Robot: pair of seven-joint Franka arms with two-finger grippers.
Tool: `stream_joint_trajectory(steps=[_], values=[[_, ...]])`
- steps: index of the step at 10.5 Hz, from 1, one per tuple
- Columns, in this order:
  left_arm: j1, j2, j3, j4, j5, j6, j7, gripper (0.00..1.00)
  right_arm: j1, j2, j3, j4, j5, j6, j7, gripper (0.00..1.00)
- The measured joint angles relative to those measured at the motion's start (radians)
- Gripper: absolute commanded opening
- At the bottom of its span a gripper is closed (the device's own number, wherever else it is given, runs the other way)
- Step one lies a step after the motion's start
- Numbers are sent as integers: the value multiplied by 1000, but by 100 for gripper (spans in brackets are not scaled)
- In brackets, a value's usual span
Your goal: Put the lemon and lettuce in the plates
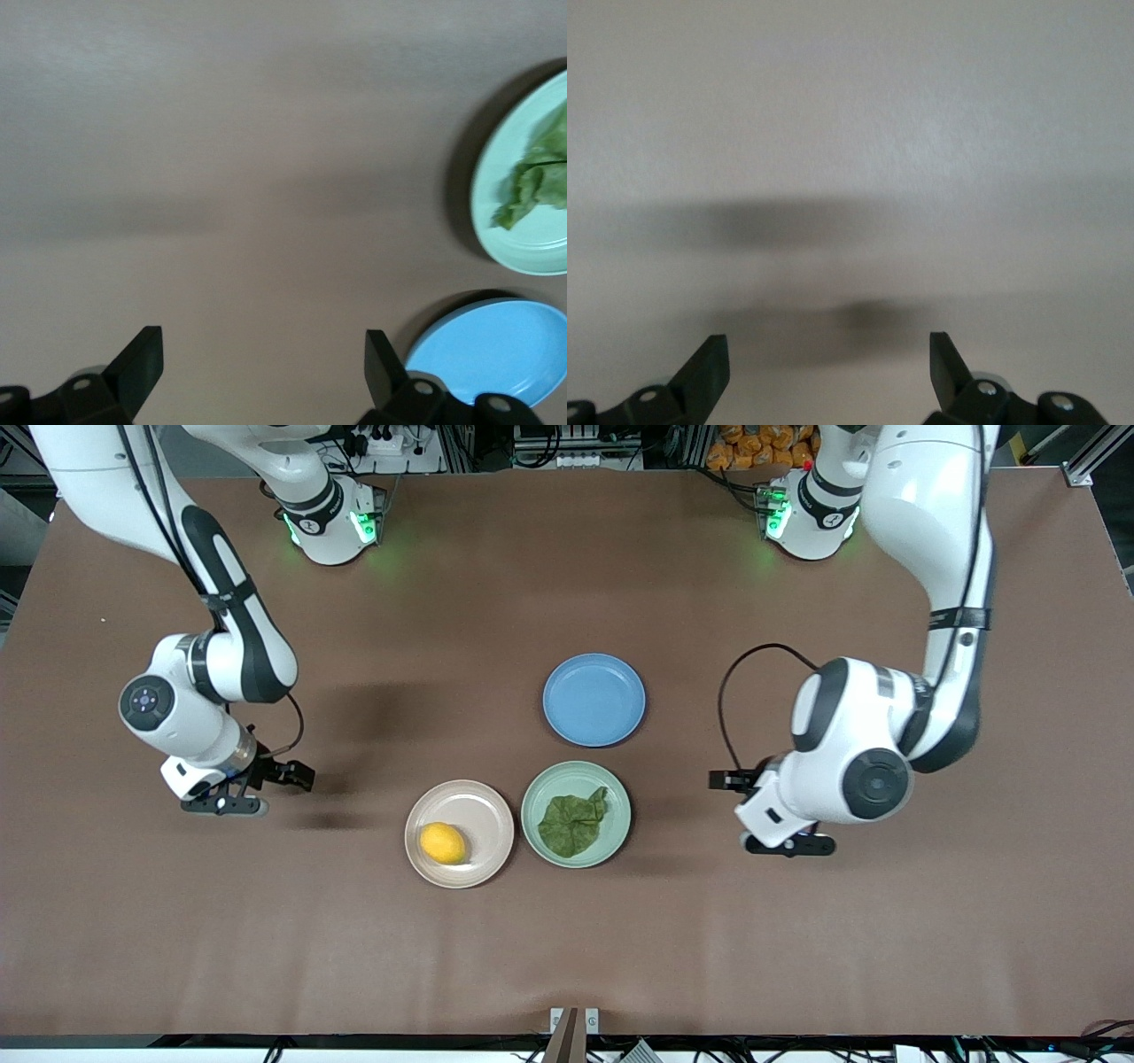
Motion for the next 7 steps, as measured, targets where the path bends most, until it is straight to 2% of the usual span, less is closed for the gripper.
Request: stream_joint_trajectory(steps=[2,7], values=[[51,-24,1,-31,36,-3,56,100,0,-44,0,-58,-6,13,0,100],[87,-52,1,-73,102,-5,62,100,-4,-200,0,-140,-15,-27,0,100]])
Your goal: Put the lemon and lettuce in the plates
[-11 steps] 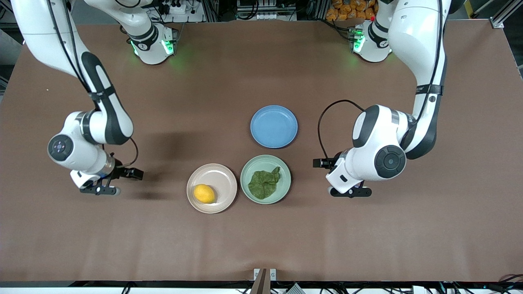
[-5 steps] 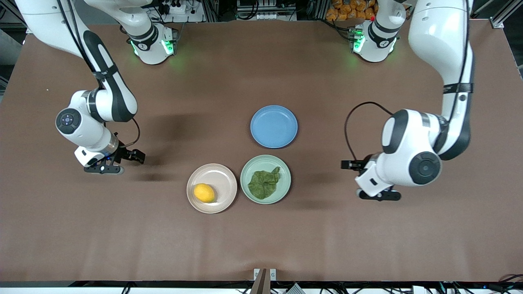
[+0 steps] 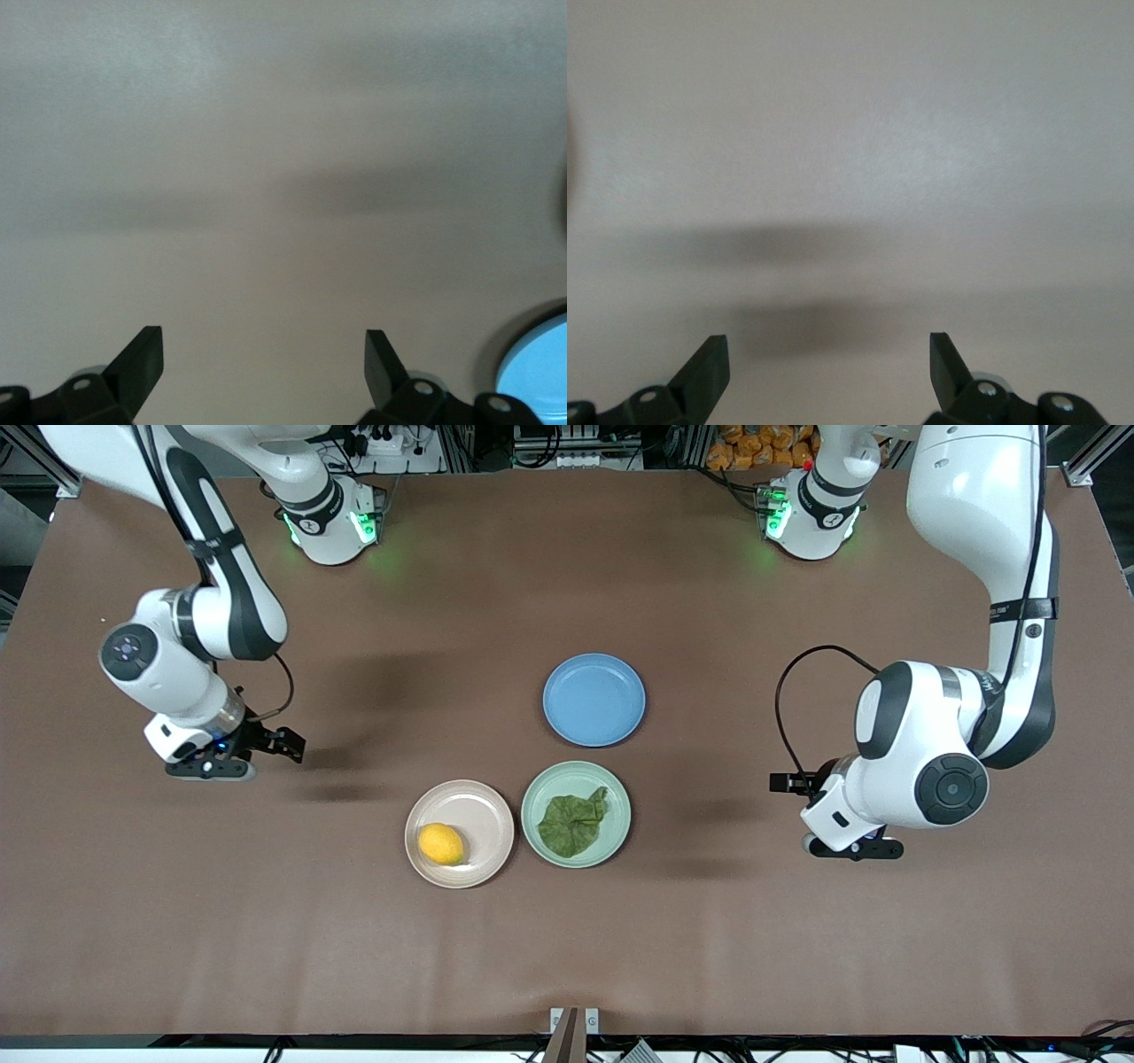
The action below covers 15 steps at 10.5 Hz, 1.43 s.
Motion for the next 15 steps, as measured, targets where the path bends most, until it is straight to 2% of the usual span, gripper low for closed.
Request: stream_joint_trajectory(steps=[4,7,9,11,13,15], values=[[8,-19,0,-25,42,3,8,100,-12,-93,-6,12,0,-26,0,100],[28,-82,0,-151,43,123,43,100,-12,-151,-7,53,0,-208,0,100],[28,-121,-1,-229,43,174,43,100,-19,-183,-8,147,0,-407,2,100],[32,-150,-1,-260,43,190,43,100,-40,-194,-8,278,-1,-583,2,100],[42,-193,-1,-314,43,249,43,100,-48,-194,-9,388,-2,-704,2,100],[59,-248,-1,-390,44,313,49,100,-52,-194,-8,492,-2,-760,1,100]])
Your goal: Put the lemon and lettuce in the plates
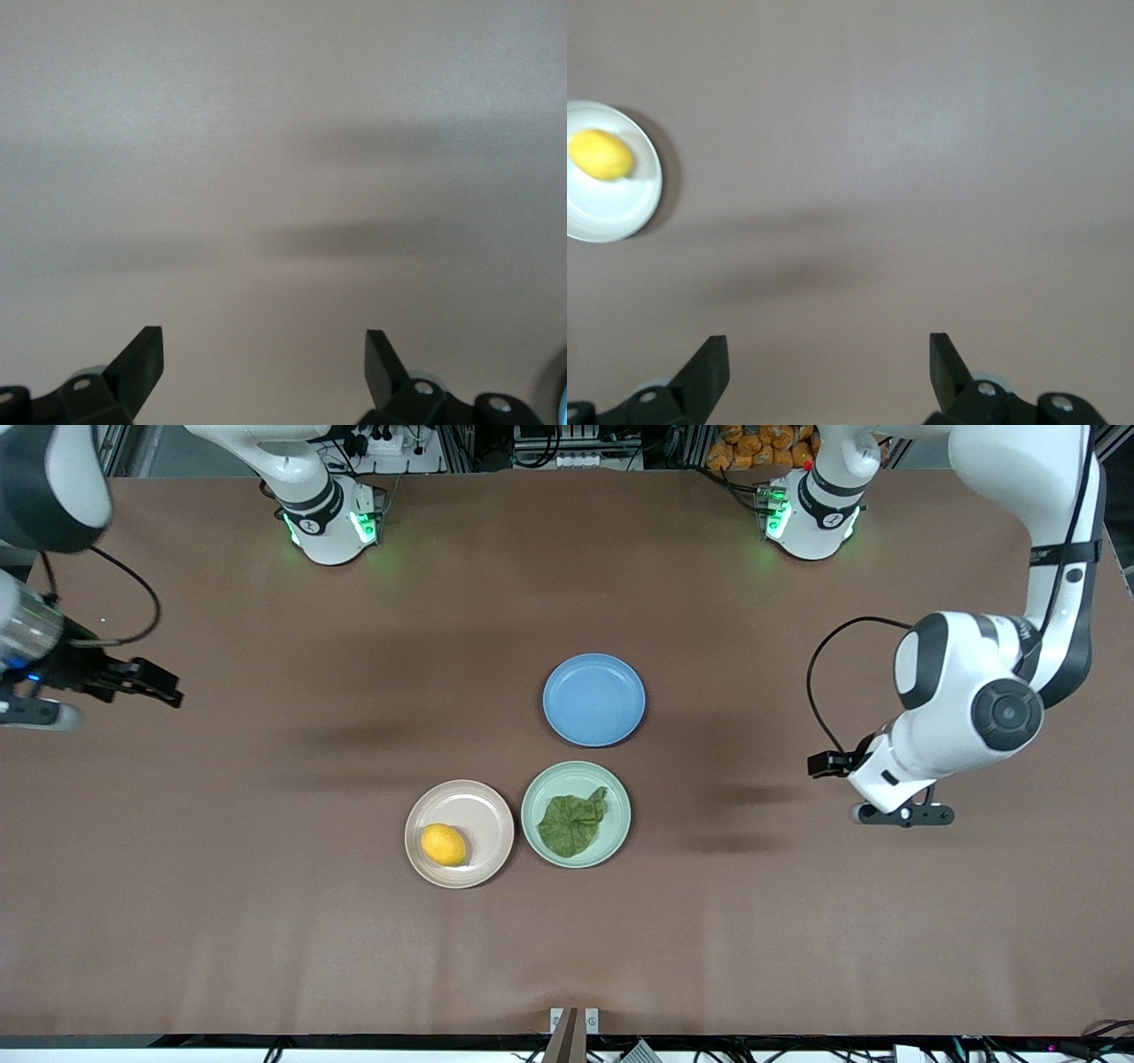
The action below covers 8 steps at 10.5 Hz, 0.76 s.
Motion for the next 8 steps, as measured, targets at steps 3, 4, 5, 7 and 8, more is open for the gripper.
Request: stream_joint_trajectory(steps=[3,4,5,7,8], values=[[37,-70,0,-61,0,18,50,100,0,27,0,176,0,-141,0,100],[46,-89,0,-73,0,18,55,100,0,48,1,210,0,-147,0,100],[51,-101,0,-82,0,18,56,100,0,68,2,230,0,-146,0,100],[59,-110,0,-85,0,20,56,100,0,91,2,247,0,-143,2,100],[63,-112,0,-85,0,22,56,100,0,94,2,255,0,-143,2,100]])
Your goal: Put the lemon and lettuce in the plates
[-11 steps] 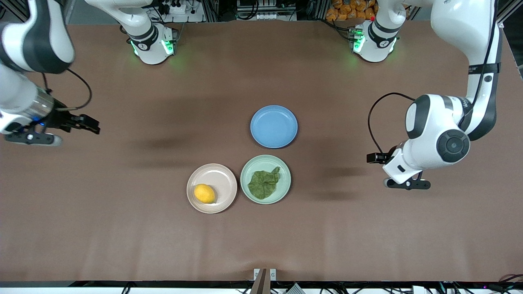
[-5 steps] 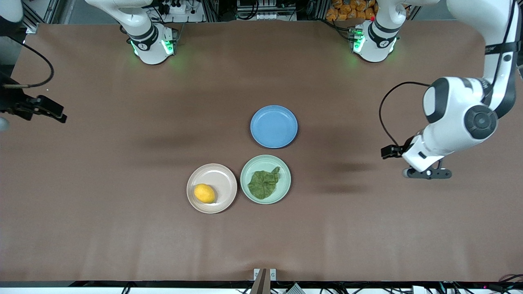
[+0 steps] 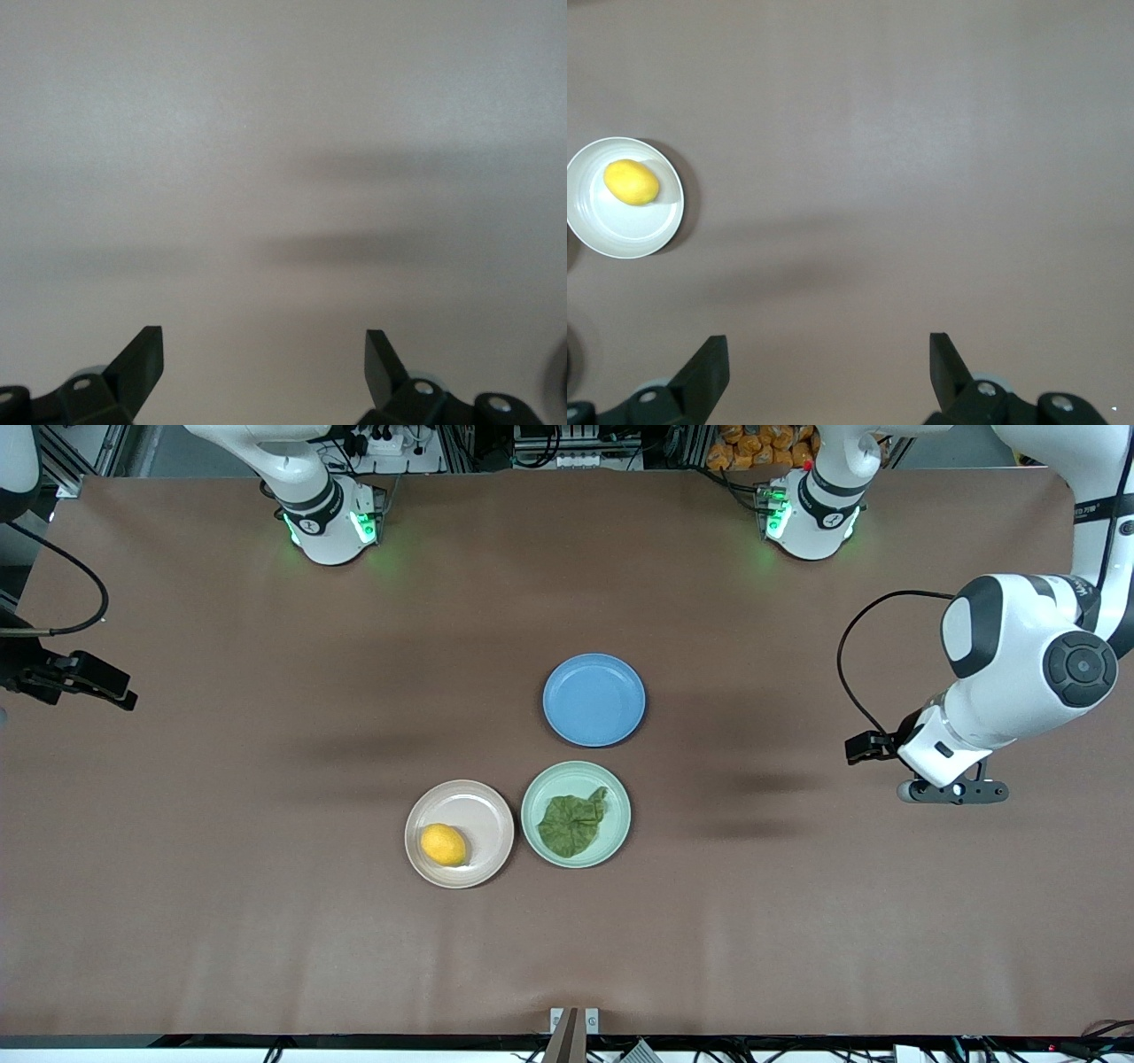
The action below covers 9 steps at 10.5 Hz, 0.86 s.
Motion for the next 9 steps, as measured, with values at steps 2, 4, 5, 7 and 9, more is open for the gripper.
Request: stream_joint_trajectory(steps=[2,4,5,7,9], values=[[7,-7,0,0,0,3,0,100,0,0,1,18,0,-6,0,100],[10,-17,0,0,0,3,0,100,0,-1,1,23,0,-10,1,100],[13,-22,0,-1,0,3,0,100,0,-2,3,23,0,-10,1,100],[15,-27,0,-1,0,3,0,100,1,-5,10,19,0,-6,2,100],[60,-29,-49,-1,0,3,0,100,2,-20,12,-6,-2,13,2,100]])
